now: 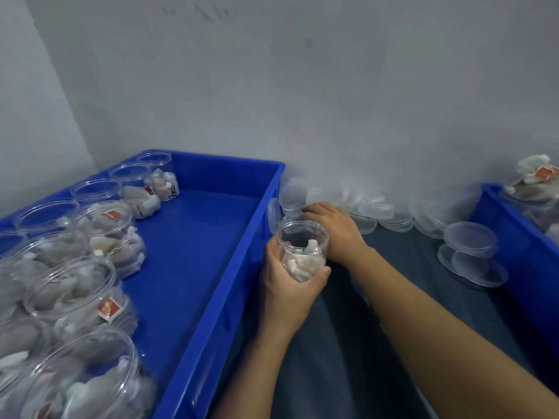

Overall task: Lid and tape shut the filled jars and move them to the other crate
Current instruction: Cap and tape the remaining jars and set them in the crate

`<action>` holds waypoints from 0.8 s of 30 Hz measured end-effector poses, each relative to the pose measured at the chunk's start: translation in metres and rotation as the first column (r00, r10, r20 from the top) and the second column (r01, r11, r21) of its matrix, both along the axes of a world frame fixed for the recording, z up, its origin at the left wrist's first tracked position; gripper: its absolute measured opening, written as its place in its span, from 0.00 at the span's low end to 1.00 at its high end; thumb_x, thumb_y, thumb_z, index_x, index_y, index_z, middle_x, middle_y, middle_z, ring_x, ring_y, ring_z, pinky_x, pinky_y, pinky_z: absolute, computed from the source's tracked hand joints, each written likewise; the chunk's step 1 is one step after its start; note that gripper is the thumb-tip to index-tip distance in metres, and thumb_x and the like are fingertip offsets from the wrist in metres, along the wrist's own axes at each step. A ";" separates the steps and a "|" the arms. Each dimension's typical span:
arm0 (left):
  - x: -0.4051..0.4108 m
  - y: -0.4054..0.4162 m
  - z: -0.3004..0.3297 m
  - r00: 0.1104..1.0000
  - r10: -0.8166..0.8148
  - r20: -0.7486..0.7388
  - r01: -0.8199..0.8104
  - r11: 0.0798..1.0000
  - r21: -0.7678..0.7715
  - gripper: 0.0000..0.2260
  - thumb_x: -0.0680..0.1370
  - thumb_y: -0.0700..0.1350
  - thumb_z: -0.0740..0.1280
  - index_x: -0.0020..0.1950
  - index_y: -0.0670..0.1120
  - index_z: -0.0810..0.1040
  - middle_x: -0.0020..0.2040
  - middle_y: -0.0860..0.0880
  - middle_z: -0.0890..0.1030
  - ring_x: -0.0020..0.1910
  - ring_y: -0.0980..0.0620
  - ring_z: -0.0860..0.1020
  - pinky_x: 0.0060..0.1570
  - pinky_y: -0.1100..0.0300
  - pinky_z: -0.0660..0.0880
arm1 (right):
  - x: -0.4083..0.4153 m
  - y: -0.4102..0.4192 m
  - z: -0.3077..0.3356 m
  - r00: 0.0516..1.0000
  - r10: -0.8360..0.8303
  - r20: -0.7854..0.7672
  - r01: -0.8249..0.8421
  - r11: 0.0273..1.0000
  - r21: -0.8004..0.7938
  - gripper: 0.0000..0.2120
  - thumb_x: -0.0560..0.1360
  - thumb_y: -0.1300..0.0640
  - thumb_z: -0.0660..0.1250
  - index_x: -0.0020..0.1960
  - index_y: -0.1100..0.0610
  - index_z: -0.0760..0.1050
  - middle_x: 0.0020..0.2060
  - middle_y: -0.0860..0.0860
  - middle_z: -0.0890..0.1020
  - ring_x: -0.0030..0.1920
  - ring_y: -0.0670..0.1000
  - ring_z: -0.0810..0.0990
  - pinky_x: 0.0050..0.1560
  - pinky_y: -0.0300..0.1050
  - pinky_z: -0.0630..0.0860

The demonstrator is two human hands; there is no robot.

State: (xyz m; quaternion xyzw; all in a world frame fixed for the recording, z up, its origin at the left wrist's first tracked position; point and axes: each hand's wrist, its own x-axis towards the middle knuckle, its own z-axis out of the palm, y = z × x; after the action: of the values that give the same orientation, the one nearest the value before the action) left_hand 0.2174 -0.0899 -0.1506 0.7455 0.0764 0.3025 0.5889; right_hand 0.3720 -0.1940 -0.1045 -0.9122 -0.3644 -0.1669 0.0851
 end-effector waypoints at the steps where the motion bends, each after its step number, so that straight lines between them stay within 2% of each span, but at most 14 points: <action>1: 0.000 0.000 -0.001 1.000 -0.004 0.003 0.004 1.000 0.002 0.39 0.64 0.54 0.82 0.71 0.61 0.69 0.63 0.64 0.79 0.60 0.64 0.80 0.51 0.74 0.75 | 0.001 0.002 0.000 1.000 -0.001 0.018 0.001 1.000 -0.005 0.18 0.77 0.47 0.71 0.65 0.49 0.80 0.66 0.47 0.80 0.70 0.53 0.72 0.67 0.48 0.67; 4: -0.001 0.001 -0.001 1.000 -0.013 0.007 0.013 1.000 0.004 0.38 0.64 0.55 0.82 0.71 0.61 0.69 0.63 0.64 0.80 0.60 0.64 0.80 0.52 0.73 0.76 | 0.002 0.001 0.006 1.000 0.015 0.027 -0.016 0.999 0.043 0.11 0.77 0.51 0.72 0.57 0.53 0.81 0.57 0.49 0.83 0.64 0.54 0.75 0.59 0.47 0.71; 6: -0.002 0.001 0.001 1.000 -0.004 0.016 0.003 1.000 0.004 0.37 0.64 0.56 0.81 0.70 0.63 0.69 0.62 0.64 0.80 0.60 0.65 0.80 0.50 0.75 0.74 | -0.003 -0.004 0.014 1.000 0.014 -0.011 -0.011 0.984 0.179 0.08 0.78 0.55 0.72 0.55 0.55 0.79 0.54 0.51 0.83 0.60 0.56 0.76 0.53 0.49 0.72; 8: -0.002 0.000 0.003 1.000 -0.002 0.022 0.002 1.000 0.014 0.38 0.63 0.57 0.81 0.68 0.69 0.67 0.62 0.66 0.79 0.60 0.66 0.79 0.50 0.76 0.74 | -0.012 -0.014 0.026 0.997 -0.049 -0.065 0.070 0.926 0.371 0.06 0.82 0.56 0.69 0.57 0.57 0.78 0.52 0.53 0.83 0.56 0.57 0.77 0.52 0.53 0.75; 10: -0.004 0.000 0.003 1.000 -0.011 0.017 0.010 0.999 0.053 0.39 0.63 0.58 0.81 0.69 0.71 0.66 0.63 0.66 0.79 0.60 0.65 0.79 0.52 0.72 0.76 | -0.024 -0.028 0.042 0.990 -0.083 -0.118 0.136 0.813 0.566 0.06 0.85 0.57 0.64 0.60 0.58 0.76 0.48 0.53 0.83 0.50 0.57 0.80 0.50 0.53 0.76; 12: -0.007 -0.001 0.005 1.000 -0.017 -0.005 0.018 0.992 0.127 0.42 0.64 0.62 0.81 0.74 0.67 0.65 0.64 0.65 0.78 0.60 0.65 0.79 0.54 0.67 0.78 | -0.039 -0.043 0.060 0.981 -0.058 -0.183 0.175 0.655 0.735 0.09 0.88 0.56 0.58 0.60 0.57 0.76 0.42 0.51 0.83 0.41 0.51 0.81 0.44 0.47 0.77; 14: -0.011 -0.005 0.008 0.999 -0.035 -0.018 0.038 0.977 0.208 0.47 0.64 0.65 0.79 0.79 0.65 0.61 0.69 0.67 0.73 0.63 0.71 0.74 0.57 0.71 0.73 | -0.054 -0.057 0.073 0.935 0.085 -0.345 0.266 0.479 0.836 0.13 0.88 0.57 0.56 0.56 0.53 0.80 0.37 0.47 0.81 0.32 0.45 0.77 0.35 0.40 0.76; 15: -0.013 -0.007 0.010 0.999 -0.044 -0.021 0.048 0.965 0.258 0.49 0.64 0.66 0.78 0.81 0.65 0.59 0.70 0.69 0.70 0.64 0.74 0.71 0.59 0.74 0.68 | -0.062 -0.063 0.077 0.886 0.162 -0.434 0.325 0.451 0.831 0.15 0.88 0.57 0.56 0.53 0.52 0.81 0.34 0.44 0.80 0.29 0.42 0.75 0.31 0.37 0.75; 16: -0.015 -0.010 0.013 0.999 -0.046 -0.020 0.050 0.948 0.315 0.49 0.64 0.67 0.77 0.81 0.66 0.57 0.68 0.69 0.68 0.63 0.75 0.69 0.59 0.74 0.65 | -0.072 -0.069 0.078 0.846 0.183 -0.500 0.358 0.500 0.789 0.17 0.88 0.56 0.57 0.50 0.51 0.82 0.31 0.42 0.79 0.28 0.40 0.74 0.29 0.36 0.75; 17: -0.017 -0.014 0.016 0.999 -0.041 -0.014 0.044 0.929 0.368 0.50 0.64 0.67 0.77 0.81 0.66 0.57 0.65 0.69 0.68 0.61 0.72 0.69 0.58 0.73 0.64 | -0.080 -0.073 0.075 0.832 0.146 -0.536 0.356 0.600 0.717 0.18 0.88 0.56 0.57 0.46 0.51 0.82 0.29 0.41 0.79 0.27 0.40 0.74 0.29 0.36 0.74; 19: -0.020 -0.020 0.019 0.999 -0.035 0.004 0.030 0.894 0.448 0.49 0.64 0.65 0.77 0.81 0.65 0.58 0.61 0.66 0.70 0.59 0.64 0.71 0.57 0.67 0.67 | -0.091 -0.082 0.067 0.868 0.001 -0.496 0.310 0.781 0.543 0.19 0.87 0.55 0.59 0.41 0.55 0.81 0.28 0.44 0.78 0.30 0.43 0.74 0.33 0.42 0.74; 21: -0.024 -0.025 0.021 0.999 -0.034 0.005 0.027 0.858 0.513 0.48 0.64 0.64 0.76 0.82 0.64 0.59 0.58 0.61 0.72 0.58 0.56 0.73 0.54 0.60 0.72 | -0.096 -0.091 0.060 0.901 -0.088 -0.424 0.295 0.841 0.453 0.18 0.85 0.52 0.61 0.41 0.60 0.77 0.30 0.50 0.77 0.34 0.47 0.73 0.37 0.48 0.71; 23: -0.027 -0.028 0.022 0.999 -0.049 -0.014 0.048 0.828 0.559 0.49 0.64 0.64 0.77 0.82 0.64 0.60 0.58 0.60 0.73 0.58 0.55 0.74 0.53 0.55 0.76 | -0.102 -0.098 0.055 0.909 -0.096 -0.405 0.281 0.858 0.430 0.16 0.84 0.51 0.61 0.42 0.59 0.77 0.32 0.49 0.77 0.35 0.48 0.73 0.38 0.48 0.70; 24: -0.029 -0.028 0.022 0.998 -0.061 -0.023 0.063 0.820 0.569 0.49 0.64 0.65 0.76 0.82 0.64 0.60 0.58 0.60 0.73 0.59 0.56 0.74 0.53 0.54 0.77 | -0.104 -0.100 0.054 0.910 -0.113 -0.400 0.287 0.866 0.409 0.13 0.84 0.52 0.62 0.46 0.55 0.80 0.34 0.46 0.80 0.37 0.47 0.76 0.41 0.47 0.72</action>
State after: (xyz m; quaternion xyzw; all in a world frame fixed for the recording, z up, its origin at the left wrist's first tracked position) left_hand 0.1884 -0.1179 -0.1281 0.8900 -0.0404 0.2909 0.3489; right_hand 0.2681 -0.2941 -0.0508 -0.9141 -0.1944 -0.0850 0.3456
